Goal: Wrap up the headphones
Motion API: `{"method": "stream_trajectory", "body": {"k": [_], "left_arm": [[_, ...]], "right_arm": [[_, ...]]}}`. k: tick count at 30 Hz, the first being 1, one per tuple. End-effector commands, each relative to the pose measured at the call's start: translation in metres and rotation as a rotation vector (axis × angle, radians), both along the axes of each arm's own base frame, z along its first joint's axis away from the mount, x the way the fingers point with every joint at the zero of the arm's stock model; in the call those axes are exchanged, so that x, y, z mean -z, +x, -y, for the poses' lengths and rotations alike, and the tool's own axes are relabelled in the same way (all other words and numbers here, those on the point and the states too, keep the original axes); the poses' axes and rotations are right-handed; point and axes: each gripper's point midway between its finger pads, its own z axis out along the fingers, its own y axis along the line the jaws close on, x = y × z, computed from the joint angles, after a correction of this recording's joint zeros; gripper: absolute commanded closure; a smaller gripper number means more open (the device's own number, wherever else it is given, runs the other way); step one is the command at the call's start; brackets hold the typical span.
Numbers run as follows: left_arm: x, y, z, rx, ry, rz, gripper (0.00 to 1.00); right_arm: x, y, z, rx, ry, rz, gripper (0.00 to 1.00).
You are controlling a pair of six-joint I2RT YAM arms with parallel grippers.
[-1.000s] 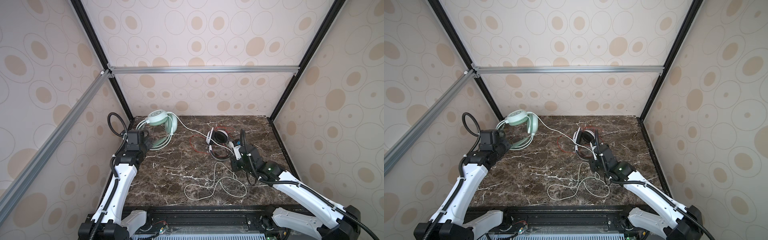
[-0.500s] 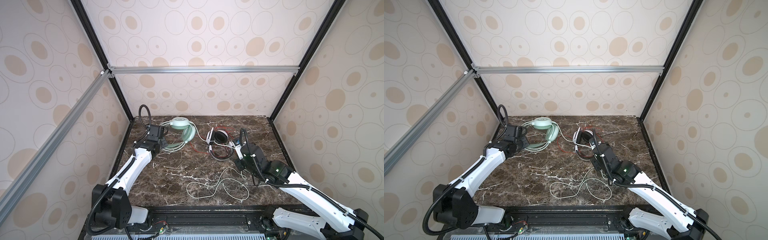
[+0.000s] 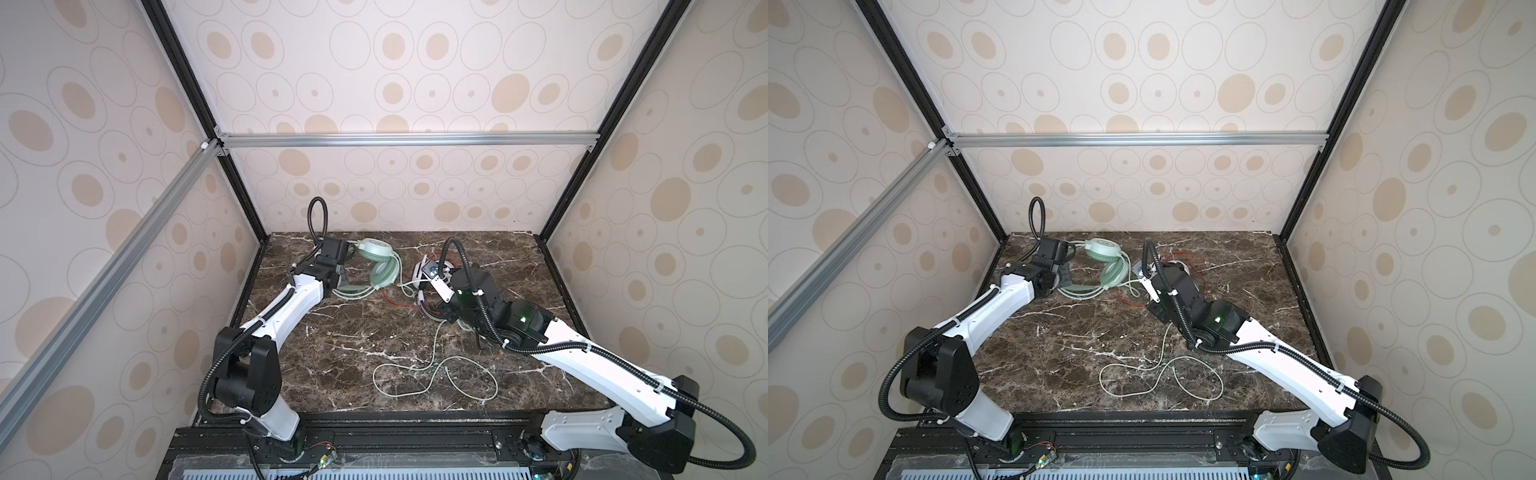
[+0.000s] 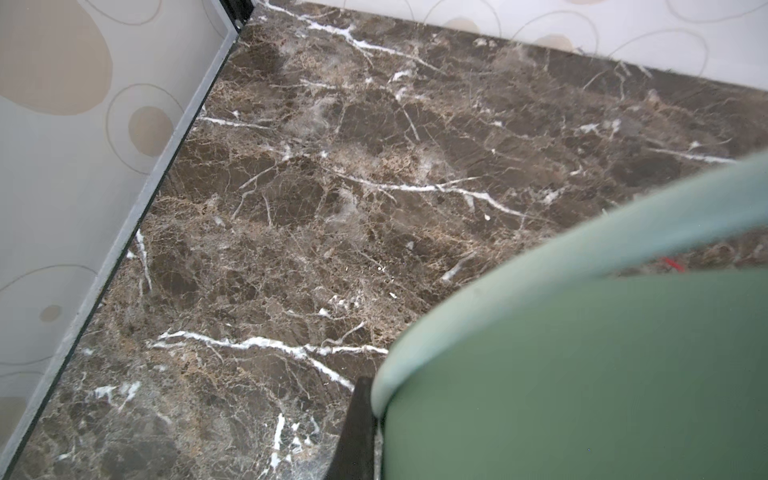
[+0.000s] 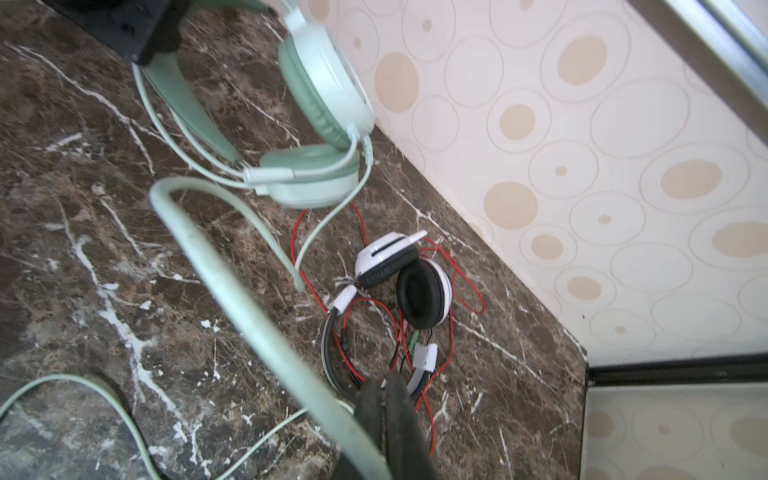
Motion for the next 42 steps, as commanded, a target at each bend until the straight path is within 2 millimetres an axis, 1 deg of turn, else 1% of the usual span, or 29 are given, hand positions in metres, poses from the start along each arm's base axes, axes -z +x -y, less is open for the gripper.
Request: {"method": "stream_trajectory", "body": {"k": [1, 5, 11, 13, 14, 15, 18, 20, 22, 24, 27, 28, 29, 30, 32, 35, 37, 40, 42], "left_arm": [[-0.031, 0.013, 0.007, 0.011, -0.024, 0.072, 1.00], [-0.029, 0.015, 0.013, 0.044, -0.023, 0.047, 1.00], [-0.020, 0.012, 0.024, 0.137, 0.022, -0.007, 1.00], [-0.018, 0.008, 0.032, 0.184, 0.001, -0.010, 1.00], [-0.019, 0.006, 0.035, 0.202, -0.007, -0.001, 1.00], [-0.022, 0.005, 0.037, 0.223, -0.016, 0.015, 1.00], [-0.025, -0.003, 0.043, 0.267, -0.028, 0.027, 1.00], [-0.023, -0.007, 0.044, 0.291, -0.025, 0.018, 1.00], [-0.021, -0.012, 0.046, 0.305, -0.014, 0.010, 1.00], [-0.018, -0.016, 0.045, 0.309, -0.008, 0.002, 1.00], [-0.018, -0.019, 0.046, 0.323, -0.009, 0.002, 0.94], [-0.017, -0.020, 0.047, 0.330, -0.012, 0.003, 0.95], [-0.017, -0.020, 0.048, 0.334, -0.016, 0.003, 1.00], [-0.017, -0.020, 0.048, 0.335, -0.015, 0.004, 1.00], [-0.016, -0.018, 0.049, 0.339, -0.015, 0.004, 1.00], [-0.015, -0.016, 0.052, 0.344, -0.024, 0.003, 1.00], [-0.016, -0.015, 0.052, 0.343, -0.028, 0.006, 1.00], [-0.016, -0.015, 0.053, 0.342, -0.029, 0.010, 1.00], [-0.016, -0.016, 0.053, 0.344, -0.031, 0.006, 1.00]], "right_arm": [[-0.026, -0.005, -0.030, -0.135, -0.001, 0.056, 1.00], [-0.034, -0.003, -0.050, -0.189, -0.035, 0.079, 1.00], [-0.070, 0.013, -0.076, -0.215, -0.016, 0.137, 1.00], [-0.080, 0.023, -0.084, -0.202, -0.023, 0.156, 1.00], [-0.082, 0.029, -0.086, -0.182, -0.032, 0.164, 1.00], [-0.084, 0.037, -0.087, -0.160, -0.047, 0.166, 1.00], [-0.077, 0.064, -0.087, -0.098, -0.075, 0.114, 1.00], [-0.070, 0.082, -0.085, -0.068, -0.073, 0.068, 1.00], [-0.068, 0.094, -0.083, -0.049, -0.071, 0.046, 1.00], [-0.069, 0.101, -0.083, -0.044, -0.071, 0.037, 1.00], [-0.070, 0.096, -0.089, -0.077, -0.045, 0.013, 1.00], [-0.069, 0.094, -0.090, -0.087, -0.033, 0.005, 1.00], [-0.068, 0.089, -0.093, -0.109, -0.027, -0.003, 1.00], [-0.066, 0.084, -0.096, -0.133, -0.028, -0.008, 1.00], [-0.064, 0.071, -0.102, -0.181, -0.037, 0.006, 1.00], [-0.061, 0.044, -0.116, -0.265, -0.068, 0.050, 1.00], [-0.066, 0.030, -0.120, -0.295, -0.060, 0.068, 1.00], [-0.078, 0.011, -0.126, -0.343, -0.013, 0.083, 1.00], [-0.086, 0.006, -0.128, -0.357, 0.032, 0.086, 1.00]]}}
